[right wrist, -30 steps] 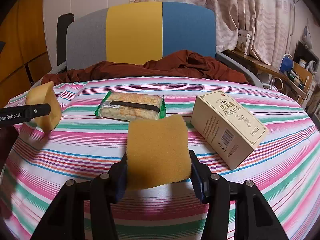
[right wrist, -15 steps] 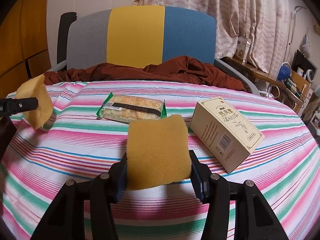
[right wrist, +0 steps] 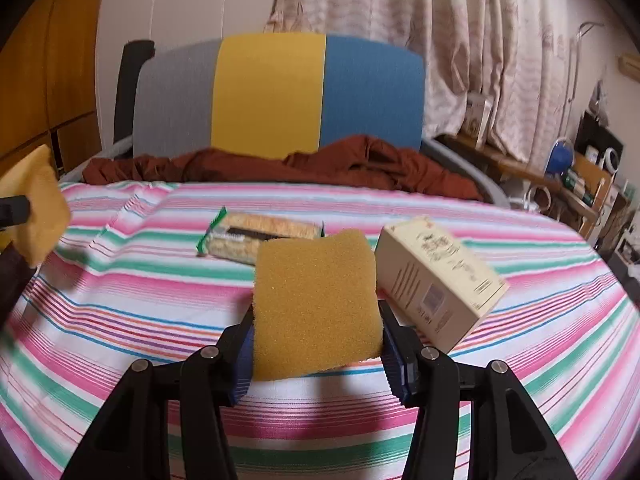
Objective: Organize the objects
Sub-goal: 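Carry the sponge into the tray with left while right carries and drops its sponge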
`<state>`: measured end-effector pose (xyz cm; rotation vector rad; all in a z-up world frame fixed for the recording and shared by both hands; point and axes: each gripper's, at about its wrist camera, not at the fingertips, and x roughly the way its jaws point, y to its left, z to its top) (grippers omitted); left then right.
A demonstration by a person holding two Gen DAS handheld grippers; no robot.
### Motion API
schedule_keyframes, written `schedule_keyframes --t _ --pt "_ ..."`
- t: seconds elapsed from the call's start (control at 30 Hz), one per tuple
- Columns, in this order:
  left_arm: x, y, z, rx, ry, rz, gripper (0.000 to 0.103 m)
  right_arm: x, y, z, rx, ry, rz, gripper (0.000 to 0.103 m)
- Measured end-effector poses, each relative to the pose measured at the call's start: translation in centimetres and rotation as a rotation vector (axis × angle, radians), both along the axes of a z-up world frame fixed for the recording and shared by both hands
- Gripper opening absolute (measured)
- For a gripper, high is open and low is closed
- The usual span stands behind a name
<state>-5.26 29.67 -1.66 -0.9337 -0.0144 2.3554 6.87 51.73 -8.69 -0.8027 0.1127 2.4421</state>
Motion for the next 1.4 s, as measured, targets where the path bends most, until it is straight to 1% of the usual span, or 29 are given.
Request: schedule_keyframes --t 0.13,0.2,0.33,0.47,0.57,0.67,0.73,0.8,0.97,1.0,1.1,1.13,1.23,1.33,1.37,1.4 --pt "-0.2 -3.6 1.2 0.034 0.008 0.046 0.044 0.8 -0.8 0.8 0.057 0.033 -0.018 0.054" --pt "-0.8 -5.8 1.6 0.044 0.003 0.087 0.044 1.1 -1.1 1.1 0.067 0.039 -0.021 0.054" --pt "-2.6 -9.6 1.2 0.067 -0.034 0.160 0.044 1.4 -2.0 1.6 0.077 0.035 -0.009 0.054" --pt "-4.3 -12.8 0.1 0.081 -0.083 0.220 0.044 1.5 -3.4 2.2 0.090 0.020 0.019 0.054" --pt "-5.3 -14.4 -1.1 0.087 -0.124 0.251 0.044 1.7 -4.6 2.6 0.046 0.034 0.047 0.054" --pt "-6.5 -15.3 -2.5 0.086 -0.182 0.264 0.044 1.6 -6.3 3.2 -0.027 0.067 0.087 0.054" --pt "-7.4 -16.1 -3.4 0.099 -0.229 0.273 0.044 1.3 -7.5 3.6 -0.065 0.085 0.113 0.054" --pt "-8.0 -16.8 -3.9 0.103 -0.255 0.288 0.044 0.8 -8.9 4.2 -0.099 0.101 0.137 0.054" --pt "-9.2 -17.6 -5.3 0.123 -0.318 0.277 0.044 -0.8 -13.1 6.0 -0.121 0.122 0.259 0.054" --pt "-9.5 -17.7 -5.5 0.119 -0.333 0.275 0.046 -1.1 -13.8 6.3 -0.122 0.122 0.278 0.054" --pt "-9.5 -18.4 -5.9 0.114 -0.360 0.301 0.058 -2.4 -16.2 7.2 -0.127 0.126 0.350 0.054" --pt "-9.5 -18.7 -5.9 0.112 -0.362 0.310 0.062 -2.8 -17.3 7.4 -0.123 0.128 0.377 0.054" --pt "-9.1 -19.7 -5.3 0.109 -0.349 0.333 0.068 -3.8 -19.7 7.9 -0.111 0.124 0.440 0.054" --pt "-8.4 -20.4 -4.7 0.060 -0.327 0.359 0.070 -5.1 -22.2 8.2 -0.093 0.113 0.507 0.054" --pt "-8.3 -20.6 -4.7 0.055 -0.324 0.369 0.070 -5.4 -22.8 8.2 -0.087 0.111 0.520 0.054" --pt "-7.8 -21.2 -4.6 0.069 -0.322 0.377 0.070 -5.8 -23.4 8.1 -0.082 0.107 0.534 0.054"
